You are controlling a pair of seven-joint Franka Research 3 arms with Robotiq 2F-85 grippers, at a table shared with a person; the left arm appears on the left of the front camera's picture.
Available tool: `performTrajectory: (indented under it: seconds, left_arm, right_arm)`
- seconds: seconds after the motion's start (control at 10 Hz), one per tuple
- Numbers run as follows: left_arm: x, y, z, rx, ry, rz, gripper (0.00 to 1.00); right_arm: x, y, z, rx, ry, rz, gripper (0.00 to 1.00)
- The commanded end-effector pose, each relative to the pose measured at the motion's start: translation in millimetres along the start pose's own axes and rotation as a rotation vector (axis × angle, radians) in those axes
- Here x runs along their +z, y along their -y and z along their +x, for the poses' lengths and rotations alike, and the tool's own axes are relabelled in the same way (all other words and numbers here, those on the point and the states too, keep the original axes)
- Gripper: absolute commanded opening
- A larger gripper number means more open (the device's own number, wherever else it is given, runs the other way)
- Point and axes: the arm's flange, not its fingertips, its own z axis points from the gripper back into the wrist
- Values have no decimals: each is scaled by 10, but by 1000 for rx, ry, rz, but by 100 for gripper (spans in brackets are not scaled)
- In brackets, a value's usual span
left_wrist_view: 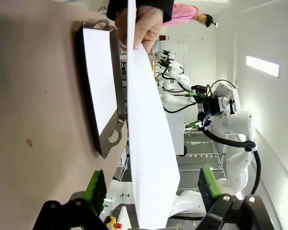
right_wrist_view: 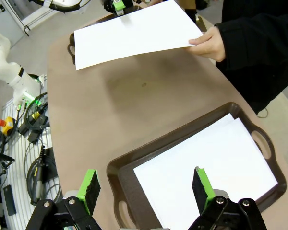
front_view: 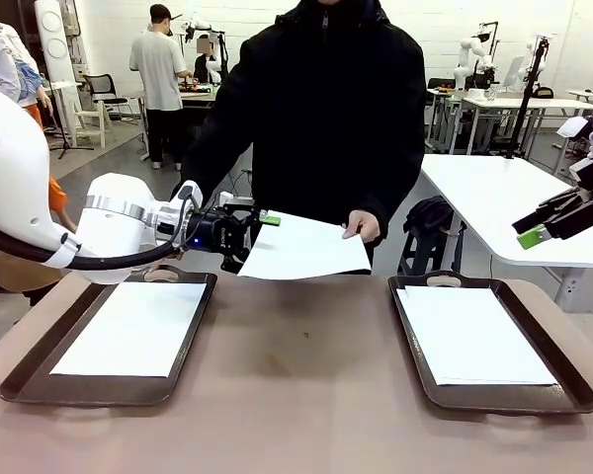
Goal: Sort the A4 documents.
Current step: Receive the A4 Paper.
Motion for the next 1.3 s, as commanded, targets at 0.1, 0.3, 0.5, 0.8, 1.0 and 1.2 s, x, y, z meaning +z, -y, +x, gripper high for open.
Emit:
performTrajectory:
  seconds: [0.1, 0.3, 0.5, 0.8, 1.0, 1.2]
  left_arm:
    - [-50, 7, 77, 12, 9, 7, 100]
    - [-28, 21, 62, -11, 34, 7, 83]
    - [-27, 7, 50, -8, 42, 3, 65]
    - [-22, -11, 61, -8, 46, -1, 59]
    - [-22, 1, 65, -14, 52, 3, 40]
    - [-22, 3, 63, -15, 56, 1, 22]
  right_arm:
    - [-11, -1, 6, -1, 8, 5, 100]
    - [-11, -1, 6, -1, 8, 5, 100]
    - [-11, -1, 6, -1, 8, 5, 100]
    - [-11, -1, 6, -1, 8, 5, 100]
    - [-11, -1, 6, -1, 8, 5, 100]
    - [-11, -1, 6, -1, 8, 5, 100]
